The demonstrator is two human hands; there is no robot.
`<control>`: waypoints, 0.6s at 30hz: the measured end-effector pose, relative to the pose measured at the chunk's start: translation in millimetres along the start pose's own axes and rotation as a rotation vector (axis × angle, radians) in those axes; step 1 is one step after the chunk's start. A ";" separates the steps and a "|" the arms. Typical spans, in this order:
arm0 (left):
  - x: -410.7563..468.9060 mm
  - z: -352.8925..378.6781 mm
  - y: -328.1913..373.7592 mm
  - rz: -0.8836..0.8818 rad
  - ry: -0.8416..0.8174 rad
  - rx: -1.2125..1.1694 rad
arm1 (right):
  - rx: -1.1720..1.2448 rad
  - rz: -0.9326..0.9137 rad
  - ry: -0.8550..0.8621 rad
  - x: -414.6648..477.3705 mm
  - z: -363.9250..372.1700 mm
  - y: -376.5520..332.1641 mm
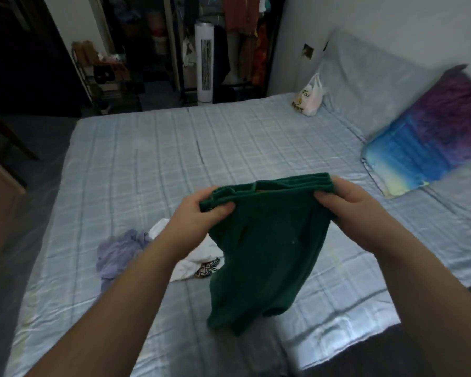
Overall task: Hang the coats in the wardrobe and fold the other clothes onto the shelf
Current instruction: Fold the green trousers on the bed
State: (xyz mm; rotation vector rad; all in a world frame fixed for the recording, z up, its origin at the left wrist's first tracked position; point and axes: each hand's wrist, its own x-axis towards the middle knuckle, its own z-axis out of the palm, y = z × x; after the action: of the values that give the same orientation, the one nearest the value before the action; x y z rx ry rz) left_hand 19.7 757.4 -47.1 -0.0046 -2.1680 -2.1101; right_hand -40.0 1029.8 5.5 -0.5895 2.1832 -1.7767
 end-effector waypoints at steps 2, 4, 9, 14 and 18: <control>18.7 1.3 12.6 0.003 -0.028 0.064 | -0.328 -0.009 -0.028 10.5 -21.2 2.9; 46.5 6.4 22.9 0.007 -0.055 0.180 | -0.568 -0.020 0.052 32.0 -38.8 9.0; 152.4 23.9 28.4 -0.027 -0.047 0.494 | -0.488 0.000 0.224 128.9 -80.0 47.8; 258.2 50.3 47.1 -0.055 0.173 0.476 | -0.327 -0.030 0.239 240.3 -120.4 49.8; 318.1 61.9 88.0 0.050 0.346 0.394 | 0.033 -0.159 0.200 307.9 -151.5 16.8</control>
State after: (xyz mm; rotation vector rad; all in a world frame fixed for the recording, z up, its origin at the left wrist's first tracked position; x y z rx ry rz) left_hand -294.0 796.7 66.2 0.3118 -2.2866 -1.4902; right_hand -382.0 1019.9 36.9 -0.6179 2.2873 -2.0294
